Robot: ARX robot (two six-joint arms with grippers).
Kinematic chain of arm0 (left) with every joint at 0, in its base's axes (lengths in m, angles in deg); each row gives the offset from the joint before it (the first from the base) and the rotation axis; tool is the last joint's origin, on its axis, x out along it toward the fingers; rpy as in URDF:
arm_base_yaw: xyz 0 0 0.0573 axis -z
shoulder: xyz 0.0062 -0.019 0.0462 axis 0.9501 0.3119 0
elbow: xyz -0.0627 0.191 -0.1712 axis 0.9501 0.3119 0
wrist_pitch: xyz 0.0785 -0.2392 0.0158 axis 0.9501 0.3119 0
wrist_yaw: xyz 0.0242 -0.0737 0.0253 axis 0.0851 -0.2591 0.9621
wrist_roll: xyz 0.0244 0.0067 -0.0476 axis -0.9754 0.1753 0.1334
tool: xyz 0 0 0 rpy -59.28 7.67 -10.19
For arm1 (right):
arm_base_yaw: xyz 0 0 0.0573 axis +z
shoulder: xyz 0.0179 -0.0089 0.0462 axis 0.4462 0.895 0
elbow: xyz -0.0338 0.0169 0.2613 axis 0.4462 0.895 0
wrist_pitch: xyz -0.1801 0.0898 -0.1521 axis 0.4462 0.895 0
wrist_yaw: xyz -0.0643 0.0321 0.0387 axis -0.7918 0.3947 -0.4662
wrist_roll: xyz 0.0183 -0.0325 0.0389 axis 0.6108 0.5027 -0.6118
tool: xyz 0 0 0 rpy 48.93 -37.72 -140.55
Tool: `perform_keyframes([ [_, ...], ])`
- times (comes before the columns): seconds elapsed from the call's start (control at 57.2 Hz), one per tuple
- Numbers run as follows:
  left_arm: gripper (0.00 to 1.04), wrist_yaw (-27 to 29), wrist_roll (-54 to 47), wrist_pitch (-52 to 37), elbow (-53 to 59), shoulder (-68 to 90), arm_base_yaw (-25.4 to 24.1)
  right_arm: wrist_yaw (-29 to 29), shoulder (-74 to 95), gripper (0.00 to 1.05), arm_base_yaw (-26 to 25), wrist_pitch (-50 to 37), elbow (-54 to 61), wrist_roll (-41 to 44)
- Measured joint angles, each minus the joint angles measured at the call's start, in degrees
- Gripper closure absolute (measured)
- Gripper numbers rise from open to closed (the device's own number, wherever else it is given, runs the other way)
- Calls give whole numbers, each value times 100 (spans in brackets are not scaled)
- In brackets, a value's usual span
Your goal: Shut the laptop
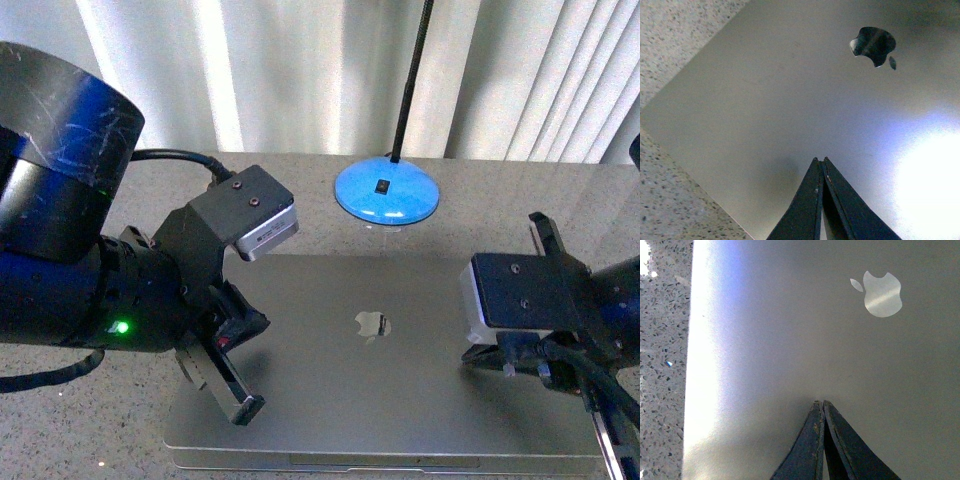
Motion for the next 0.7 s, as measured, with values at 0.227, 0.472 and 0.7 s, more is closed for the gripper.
perform_keyframes([
  [0.227, 101, -96, 205, -382, 208, 352, -55, 24, 177, 102, 20, -208, 68, -98],
  [0.472, 101, -249, 376, -640, 302, 457, -175, 66, 208, 102, 20, -323, 98, -170],
  [0.7, 101, -254, 706, -772, 492, 243, -396, 404, 70, 102, -2, -828, 225, -726],
])
